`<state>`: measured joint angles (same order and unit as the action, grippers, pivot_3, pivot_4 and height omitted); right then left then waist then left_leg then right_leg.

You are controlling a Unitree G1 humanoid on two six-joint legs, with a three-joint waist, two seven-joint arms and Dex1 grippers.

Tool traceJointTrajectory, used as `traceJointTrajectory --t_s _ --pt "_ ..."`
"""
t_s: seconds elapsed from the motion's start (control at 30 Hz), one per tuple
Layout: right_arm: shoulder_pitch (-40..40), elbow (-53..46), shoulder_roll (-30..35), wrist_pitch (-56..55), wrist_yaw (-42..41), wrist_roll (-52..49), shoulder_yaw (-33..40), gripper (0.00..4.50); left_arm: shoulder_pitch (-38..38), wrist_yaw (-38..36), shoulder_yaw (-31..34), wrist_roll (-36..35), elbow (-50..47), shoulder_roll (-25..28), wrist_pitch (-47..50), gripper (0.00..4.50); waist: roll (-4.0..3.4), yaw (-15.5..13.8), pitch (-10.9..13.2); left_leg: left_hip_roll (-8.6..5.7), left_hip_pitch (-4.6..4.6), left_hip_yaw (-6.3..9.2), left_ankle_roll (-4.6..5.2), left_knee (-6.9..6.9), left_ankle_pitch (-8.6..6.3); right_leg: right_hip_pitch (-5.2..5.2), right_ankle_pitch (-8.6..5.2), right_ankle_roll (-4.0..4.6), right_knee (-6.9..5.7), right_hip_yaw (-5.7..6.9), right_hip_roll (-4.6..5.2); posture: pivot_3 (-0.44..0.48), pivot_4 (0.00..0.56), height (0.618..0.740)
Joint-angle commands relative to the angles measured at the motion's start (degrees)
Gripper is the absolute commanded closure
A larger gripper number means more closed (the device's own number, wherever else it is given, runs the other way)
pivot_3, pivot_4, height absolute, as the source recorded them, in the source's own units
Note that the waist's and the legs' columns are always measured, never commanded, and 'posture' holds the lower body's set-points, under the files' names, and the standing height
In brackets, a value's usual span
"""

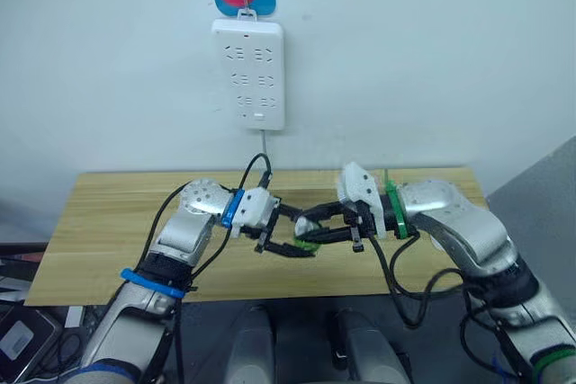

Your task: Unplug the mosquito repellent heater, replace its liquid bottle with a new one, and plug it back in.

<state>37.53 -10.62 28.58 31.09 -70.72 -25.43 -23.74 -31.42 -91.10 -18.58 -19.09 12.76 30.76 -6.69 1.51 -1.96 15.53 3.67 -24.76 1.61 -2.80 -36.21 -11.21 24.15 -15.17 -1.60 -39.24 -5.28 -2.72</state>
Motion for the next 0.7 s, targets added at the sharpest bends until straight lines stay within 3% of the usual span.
traceJointTrajectory --t_s 0.03,0.1,0.23,0.43,0.5,0.6,0.7 --pt "3.49 1.78 -1.86 -6.66 -5.17 -0.45 1.20 3.48 -0.03 -1.40 -4.91 -0.51 -0.52 -0.08 -2.55 2.21 -0.01 -0.71 0.01 0.00 0.00 -0.01 0.00 -0.01 0.00 0.00 -0.01 -0.02 0.00 -0.01 0.00 0.285 0.247 0.740" --pt "3.37 2.80 -1.26 -7.18 -6.69 -0.21 1.70 3.48 -0.61 -1.40 -5.08 -1.02 0.15 0.16 -2.83 2.21 -0.01 -1.59 0.01 -0.02 -0.02 -0.04 0.00 -0.05 0.00 0.00 -0.03 -0.05 0.02 -0.03 0.01 0.283 0.246 0.740" --pt "0.31 0.08 3.88 -4.95 -7.22 -0.97 5.45 2.13 -1.62 -1.40 -3.41 -1.04 2.46 -0.24 -2.29 2.21 -0.01 -2.93 0.01 -0.04 -0.05 -0.07 0.00 -0.07 0.00 0.00 0.00 0.00 0.05 -0.05 0.04 0.269 0.244 0.740" --pt "-9.98 -6.95 12.12 1.28 0.75 -1.86 14.35 0.02 -1.44 4.31 0.46 1.68 7.15 -1.60 -1.75 2.21 -0.01 -3.46 0.01 -0.03 -0.07 -0.04 0.00 -0.12 -0.01 -0.01 0.04 0.07 0.07 -0.01 0.05 0.233 0.229 0.740" --pt "-15.28 -11.10 13.10 2.70 5.52 -1.08 16.87 0.02 -0.35 7.93 2.16 1.91 6.75 -1.87 0.28 2.21 -0.02 -3.38 0.00 -0.02 -0.07 -0.03 0.01 -0.12 -0.01 0.00 0.04 0.08 0.06 -0.01 0.04 0.223 0.221 0.740" --pt "-20.92 -18.09 9.27 5.91 17.16 0.09 18.93 0.02 1.62 13.36 4.11 3.08 5.16 -2.36 2.08 2.21 -0.02 -2.50 0.00 -0.01 -0.06 -0.03 0.01 -0.12 -0.01 0.00 0.04 0.08 0.02 -0.03 0.04 0.209 0.220 0.740" --pt "-23.29 -22.61 2.14 9.16 27.63 -0.06 18.61 0.58 2.09 18.99 5.54 3.79 4.07 -3.98 4.73 2.21 -0.02 -1.89 0.00 0.01 -0.03 -0.02 -0.01 -0.13 0.00 0.03 -0.05 -0.08 -0.17 -0.08 0.02 0.201 0.214 0.740"
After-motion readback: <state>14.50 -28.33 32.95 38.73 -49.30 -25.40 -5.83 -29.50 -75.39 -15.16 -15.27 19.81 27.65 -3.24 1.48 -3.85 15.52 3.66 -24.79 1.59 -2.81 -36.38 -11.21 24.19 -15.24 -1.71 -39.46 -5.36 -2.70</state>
